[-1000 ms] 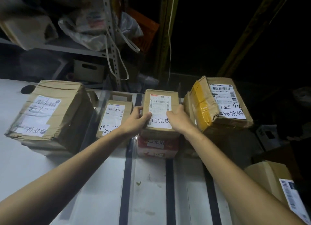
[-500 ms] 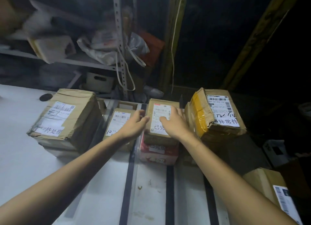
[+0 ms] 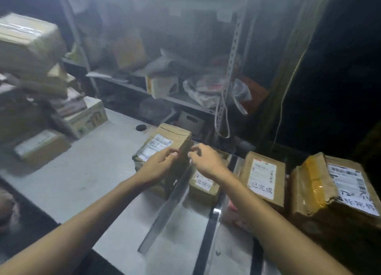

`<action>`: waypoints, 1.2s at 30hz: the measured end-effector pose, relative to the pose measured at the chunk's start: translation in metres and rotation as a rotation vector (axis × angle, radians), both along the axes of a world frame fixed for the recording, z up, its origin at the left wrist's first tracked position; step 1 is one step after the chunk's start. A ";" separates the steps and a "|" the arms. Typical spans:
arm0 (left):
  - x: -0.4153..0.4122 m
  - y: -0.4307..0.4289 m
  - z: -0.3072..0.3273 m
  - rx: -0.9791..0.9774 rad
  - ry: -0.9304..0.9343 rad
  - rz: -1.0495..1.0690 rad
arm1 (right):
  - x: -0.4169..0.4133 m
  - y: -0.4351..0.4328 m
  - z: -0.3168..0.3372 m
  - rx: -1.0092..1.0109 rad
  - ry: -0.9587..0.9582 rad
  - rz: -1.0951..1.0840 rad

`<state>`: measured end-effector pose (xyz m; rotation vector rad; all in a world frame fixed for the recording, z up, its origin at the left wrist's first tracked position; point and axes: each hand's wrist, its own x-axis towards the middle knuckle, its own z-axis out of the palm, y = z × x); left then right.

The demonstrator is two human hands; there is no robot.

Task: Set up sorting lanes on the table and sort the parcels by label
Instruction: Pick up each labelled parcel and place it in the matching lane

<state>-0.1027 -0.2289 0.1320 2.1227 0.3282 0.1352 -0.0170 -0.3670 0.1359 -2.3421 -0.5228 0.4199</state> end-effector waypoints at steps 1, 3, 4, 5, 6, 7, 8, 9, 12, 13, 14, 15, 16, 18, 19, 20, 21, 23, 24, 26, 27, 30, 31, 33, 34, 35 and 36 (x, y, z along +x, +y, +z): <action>-0.008 0.016 0.000 -0.010 -0.004 0.023 | -0.005 0.016 0.003 0.002 0.000 0.031; -0.025 0.048 0.001 -0.007 -0.003 0.079 | -0.014 0.047 0.009 0.004 0.012 0.081; -0.034 0.063 0.003 0.001 0.000 0.102 | -0.019 0.061 0.012 0.002 0.016 0.109; -0.043 0.078 0.004 0.010 0.000 0.122 | -0.024 0.076 0.015 -0.003 0.009 0.147; -0.052 0.092 0.007 0.021 0.002 0.140 | -0.030 0.090 0.017 -0.012 0.001 0.184; -0.060 0.107 0.009 0.024 0.002 0.160 | -0.035 0.105 0.020 -0.018 -0.010 0.218; -0.068 0.121 0.011 0.028 0.007 0.179 | -0.041 0.119 0.023 -0.025 -0.018 0.242; -0.076 0.134 0.013 0.035 0.007 0.193 | -0.046 0.134 0.024 -0.026 -0.025 0.259; -0.098 0.172 0.019 0.058 0.014 0.223 | -0.062 0.176 0.028 -0.015 -0.028 0.284; -0.105 0.185 0.021 0.062 0.014 0.233 | -0.067 0.189 0.030 -0.019 -0.044 0.300; -0.112 0.197 0.022 0.067 0.016 0.242 | -0.072 0.202 0.032 -0.030 -0.057 0.315; -0.119 0.209 0.023 0.070 0.016 0.248 | -0.078 0.215 0.034 -0.033 -0.067 0.329; -0.125 0.220 0.025 0.068 0.014 0.256 | -0.083 0.226 0.036 -0.032 -0.075 0.339; -0.136 0.242 0.026 0.053 0.002 0.275 | -0.095 0.248 0.042 -0.016 -0.094 0.356; -0.141 0.252 0.027 0.051 -0.005 0.285 | -0.100 0.258 0.044 -0.010 -0.100 0.364; -0.146 0.261 0.028 0.054 -0.008 0.297 | -0.104 0.268 0.046 -0.008 -0.103 0.375; -0.150 0.270 0.029 0.058 -0.014 0.306 | -0.108 0.277 0.048 -0.009 -0.104 0.387; -0.157 0.285 0.032 0.072 -0.023 0.318 | -0.114 0.293 0.051 -0.006 -0.104 0.411; -0.159 0.292 0.033 0.079 -0.024 0.324 | -0.116 0.301 0.052 -0.001 -0.108 0.425; -0.160 0.304 0.035 0.085 -0.025 0.337 | -0.117 0.316 0.054 -0.005 -0.113 0.460; -0.160 0.310 0.035 0.087 -0.026 0.342 | -0.117 0.324 0.054 -0.012 -0.116 0.476; -0.158 0.328 0.033 0.105 -0.010 0.359 | -0.111 0.347 0.053 -0.018 -0.127 0.499; -0.155 0.335 0.031 0.112 -0.008 0.367 | -0.107 0.356 0.052 -0.023 -0.127 0.508; -0.151 0.349 0.028 0.107 -0.005 0.382 | -0.098 0.372 0.048 -0.030 -0.130 0.533; -0.147 0.357 0.026 0.105 0.000 0.388 | -0.093 0.381 0.046 -0.029 -0.130 0.544; -0.143 0.365 0.025 0.113 0.005 0.391 | -0.085 0.390 0.043 -0.026 -0.123 0.551; -0.138 0.373 0.026 0.130 0.016 0.394 | -0.078 0.398 0.040 -0.020 -0.115 0.558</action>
